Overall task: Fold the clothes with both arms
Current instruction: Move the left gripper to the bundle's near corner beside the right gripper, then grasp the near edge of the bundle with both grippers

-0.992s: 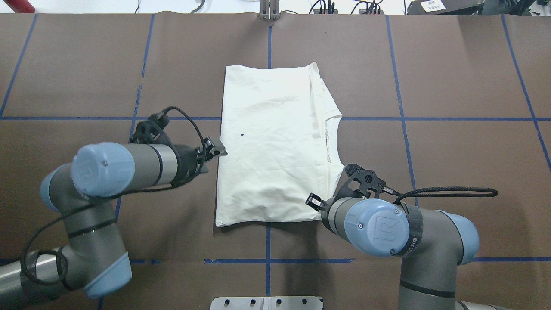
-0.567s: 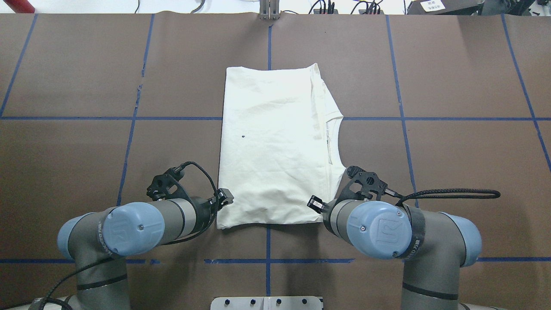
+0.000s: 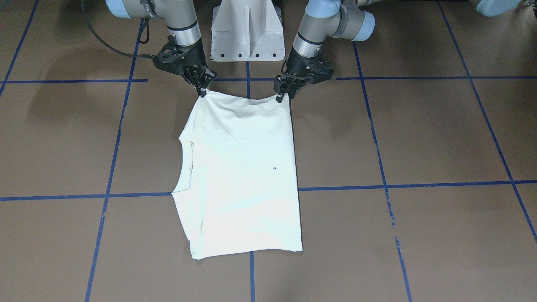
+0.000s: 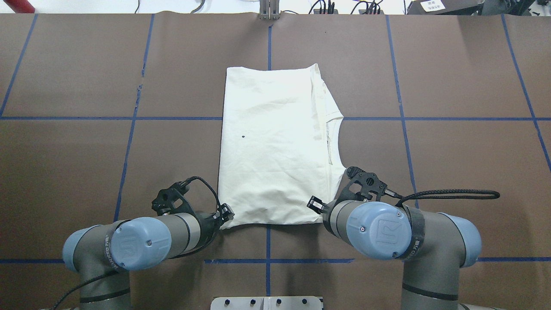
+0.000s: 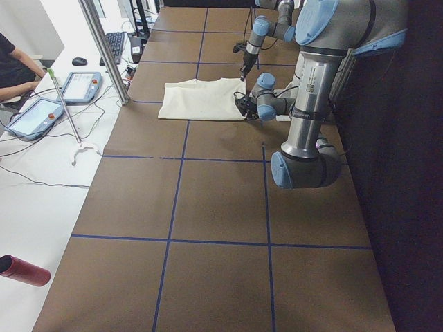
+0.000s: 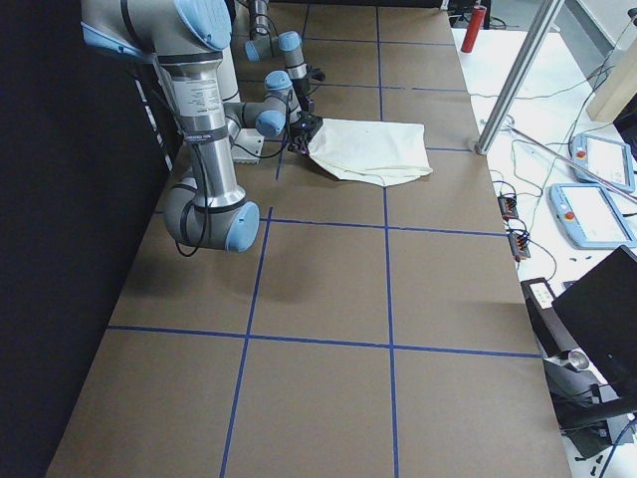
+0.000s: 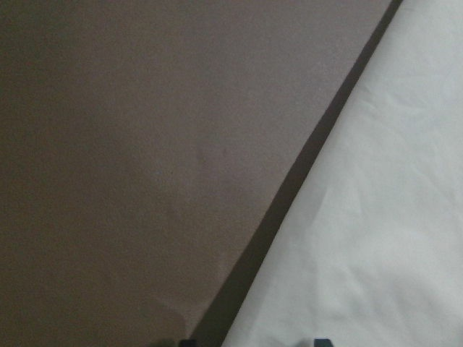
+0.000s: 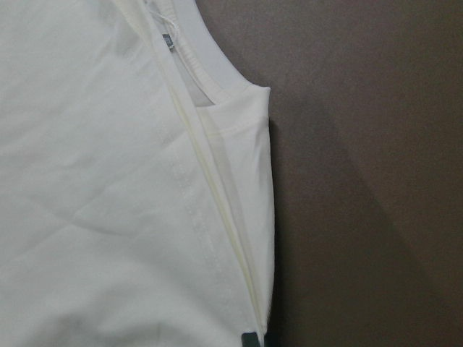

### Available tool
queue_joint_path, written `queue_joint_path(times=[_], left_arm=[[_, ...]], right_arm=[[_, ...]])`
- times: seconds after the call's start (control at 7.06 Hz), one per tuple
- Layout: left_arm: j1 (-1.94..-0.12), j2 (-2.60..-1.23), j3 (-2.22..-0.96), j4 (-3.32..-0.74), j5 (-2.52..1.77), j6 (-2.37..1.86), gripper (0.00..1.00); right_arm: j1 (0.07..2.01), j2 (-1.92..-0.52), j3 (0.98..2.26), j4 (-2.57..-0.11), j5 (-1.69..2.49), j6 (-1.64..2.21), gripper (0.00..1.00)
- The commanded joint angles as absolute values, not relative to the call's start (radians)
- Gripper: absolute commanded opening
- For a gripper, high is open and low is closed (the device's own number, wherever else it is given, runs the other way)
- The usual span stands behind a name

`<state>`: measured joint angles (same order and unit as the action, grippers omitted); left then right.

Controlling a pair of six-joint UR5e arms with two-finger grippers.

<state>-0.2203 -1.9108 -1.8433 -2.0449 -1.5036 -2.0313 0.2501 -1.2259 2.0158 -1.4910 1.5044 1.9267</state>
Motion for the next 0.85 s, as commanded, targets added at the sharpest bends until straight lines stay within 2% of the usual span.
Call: queue_joint_path(times=[0.0, 0.28, 0.57, 0.71], left_arm=[[-0.227, -1.905, -1.918, -2.043, -1.514, -2.028, 0.0], [-0.207, -1.751, -2.171, -2.022, -1.543, -2.075, 0.0], [-0.138, -1.744, -2.256, -2.014, -1.539, -2.178, 0.0], [-0.14, -1.749, -2.317, -1.969, -1.54, -2.178, 0.0]], right_arm=[[0.242, -1.227, 2.014, -1.49, 1.503, 1.927, 0.0], [0.172, -1.244, 2.089, -1.496, 1.502, 1.936, 0.0], [0.079, -1.383, 2.292, -1.496, 1.505, 1.948, 0.0], [0.077, -1.381, 2.312, -1.496, 1.505, 1.985, 0.0]])
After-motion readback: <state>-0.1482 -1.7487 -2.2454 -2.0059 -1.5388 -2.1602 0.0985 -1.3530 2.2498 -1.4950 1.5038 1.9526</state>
